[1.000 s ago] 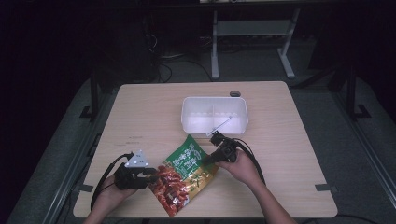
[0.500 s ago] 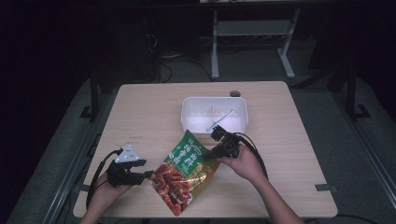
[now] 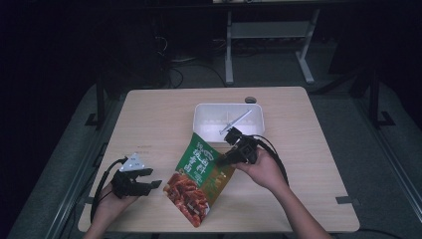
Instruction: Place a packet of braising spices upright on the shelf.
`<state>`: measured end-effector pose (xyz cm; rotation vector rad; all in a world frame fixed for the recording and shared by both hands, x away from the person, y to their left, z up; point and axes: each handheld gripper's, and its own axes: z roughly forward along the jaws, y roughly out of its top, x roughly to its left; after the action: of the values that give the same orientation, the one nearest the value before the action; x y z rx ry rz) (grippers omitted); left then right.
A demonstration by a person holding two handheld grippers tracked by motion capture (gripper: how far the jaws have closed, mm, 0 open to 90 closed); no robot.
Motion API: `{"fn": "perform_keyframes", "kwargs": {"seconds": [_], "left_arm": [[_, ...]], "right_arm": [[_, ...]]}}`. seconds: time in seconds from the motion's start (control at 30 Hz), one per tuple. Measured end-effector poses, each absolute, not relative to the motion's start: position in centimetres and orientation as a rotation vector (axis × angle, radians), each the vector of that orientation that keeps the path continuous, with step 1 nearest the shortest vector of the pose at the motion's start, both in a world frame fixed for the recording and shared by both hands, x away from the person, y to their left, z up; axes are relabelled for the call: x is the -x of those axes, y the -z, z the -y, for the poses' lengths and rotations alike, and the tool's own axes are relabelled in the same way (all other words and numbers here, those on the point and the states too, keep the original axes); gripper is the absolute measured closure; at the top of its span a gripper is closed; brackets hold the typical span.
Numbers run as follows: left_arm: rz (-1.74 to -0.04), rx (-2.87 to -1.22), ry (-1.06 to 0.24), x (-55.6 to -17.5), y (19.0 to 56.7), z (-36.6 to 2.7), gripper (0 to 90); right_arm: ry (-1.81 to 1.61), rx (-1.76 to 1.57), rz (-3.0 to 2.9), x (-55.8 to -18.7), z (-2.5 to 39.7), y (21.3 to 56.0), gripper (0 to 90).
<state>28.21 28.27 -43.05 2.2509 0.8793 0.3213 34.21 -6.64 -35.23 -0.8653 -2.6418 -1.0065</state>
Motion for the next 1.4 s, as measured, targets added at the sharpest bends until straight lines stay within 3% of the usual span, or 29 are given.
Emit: {"fn": "perform_keyframes", "kwargs": {"seconds": [1.4], "left_arm": [[-0.902,-2.241,-0.332,-28.5,43.2,-29.0,40.9]], "right_arm": [[1.026,0.704,2.763,-32.8,5.2,26.2,90.0]]}}
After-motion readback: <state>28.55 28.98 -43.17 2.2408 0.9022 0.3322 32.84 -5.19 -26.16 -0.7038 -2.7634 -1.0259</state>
